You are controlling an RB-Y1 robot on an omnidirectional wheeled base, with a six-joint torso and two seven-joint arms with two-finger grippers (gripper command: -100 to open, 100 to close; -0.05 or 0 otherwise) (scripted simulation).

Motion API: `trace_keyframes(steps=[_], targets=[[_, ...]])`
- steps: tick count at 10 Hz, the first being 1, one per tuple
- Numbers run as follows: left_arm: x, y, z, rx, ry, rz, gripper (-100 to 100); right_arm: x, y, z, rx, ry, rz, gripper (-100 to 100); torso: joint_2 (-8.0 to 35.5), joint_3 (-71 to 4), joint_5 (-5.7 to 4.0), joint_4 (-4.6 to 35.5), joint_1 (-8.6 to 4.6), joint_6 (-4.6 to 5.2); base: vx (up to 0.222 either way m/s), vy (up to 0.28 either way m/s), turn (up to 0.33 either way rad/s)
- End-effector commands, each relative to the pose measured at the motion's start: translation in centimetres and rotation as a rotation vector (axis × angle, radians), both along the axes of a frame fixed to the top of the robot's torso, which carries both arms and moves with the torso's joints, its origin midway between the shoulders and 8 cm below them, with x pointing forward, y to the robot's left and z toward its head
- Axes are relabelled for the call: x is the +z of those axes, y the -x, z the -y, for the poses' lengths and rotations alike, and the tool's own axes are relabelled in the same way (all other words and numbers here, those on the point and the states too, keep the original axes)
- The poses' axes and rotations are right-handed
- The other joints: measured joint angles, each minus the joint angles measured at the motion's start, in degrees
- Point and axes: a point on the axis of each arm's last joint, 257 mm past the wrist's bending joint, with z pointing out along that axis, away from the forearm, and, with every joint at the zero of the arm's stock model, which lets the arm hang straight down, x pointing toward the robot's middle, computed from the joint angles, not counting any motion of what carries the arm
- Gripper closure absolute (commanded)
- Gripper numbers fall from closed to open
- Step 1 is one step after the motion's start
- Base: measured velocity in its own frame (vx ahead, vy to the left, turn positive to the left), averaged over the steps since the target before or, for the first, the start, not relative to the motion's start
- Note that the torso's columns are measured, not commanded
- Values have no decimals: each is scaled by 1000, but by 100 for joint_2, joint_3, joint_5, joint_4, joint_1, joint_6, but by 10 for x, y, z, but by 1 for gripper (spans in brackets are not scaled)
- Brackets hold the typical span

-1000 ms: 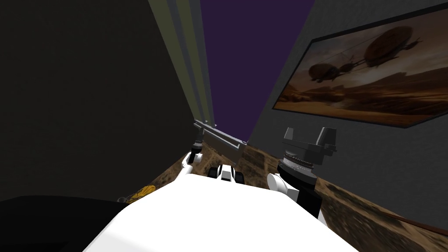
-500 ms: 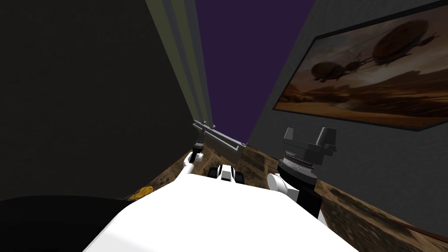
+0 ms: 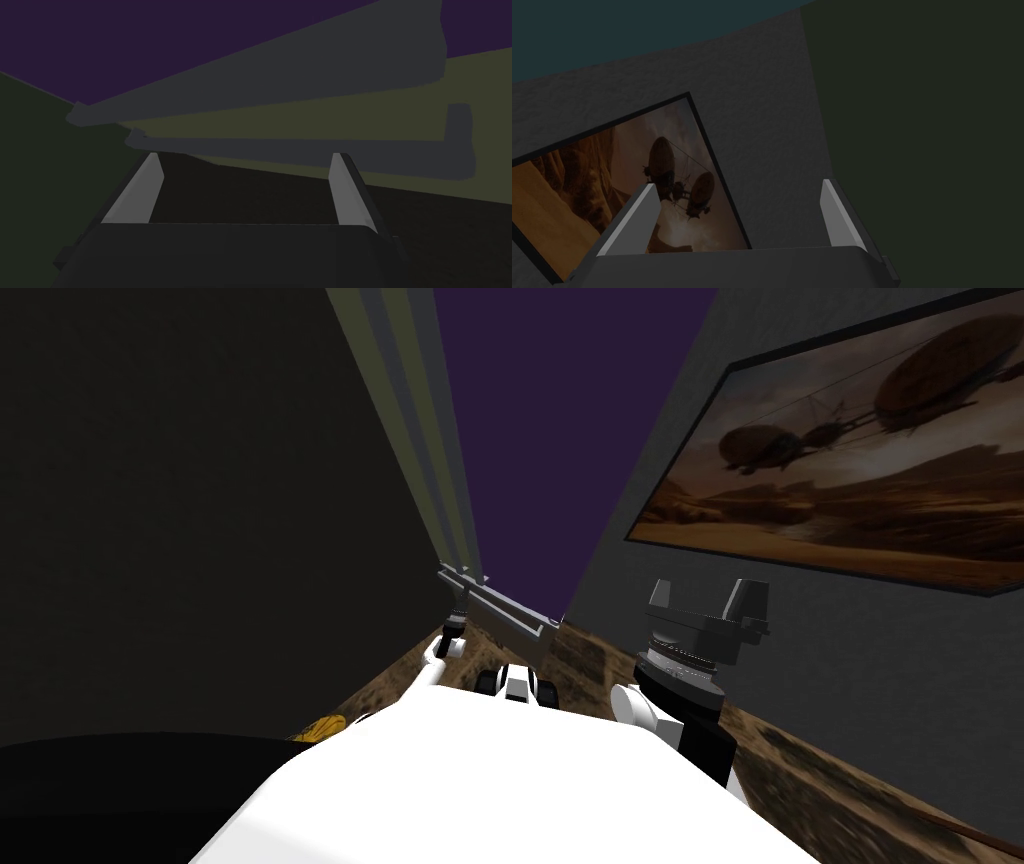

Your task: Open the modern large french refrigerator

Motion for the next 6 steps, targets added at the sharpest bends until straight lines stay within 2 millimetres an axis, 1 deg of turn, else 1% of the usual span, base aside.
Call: trace_keyframes(steps=[1, 2, 3, 6], targets=[[-9, -6, -2, 12, -15, -12, -100, 0, 0, 0, 0, 0, 0, 0, 1, 0, 0, -1, 1, 0, 64, -40, 24], [-20, -6, -3, 15, -14, -36, -100, 0, 0, 0, 0, 0, 0, 0, -4, -3, -1, -1, -2, 0, 53, -35, 16], [-21, -10, -4, 21, -24, -35, -100, 0, 0, 0, 0, 0, 0, 0, 2, 0, 0, -1, -1, 0, 46, -43, 31], [-37, -13, -6, 30, -32, -66, -100, 0, 0, 0, 0, 0, 0, 0, 1, 1, -1, 0, -4, 0, 45, -40, 16]])
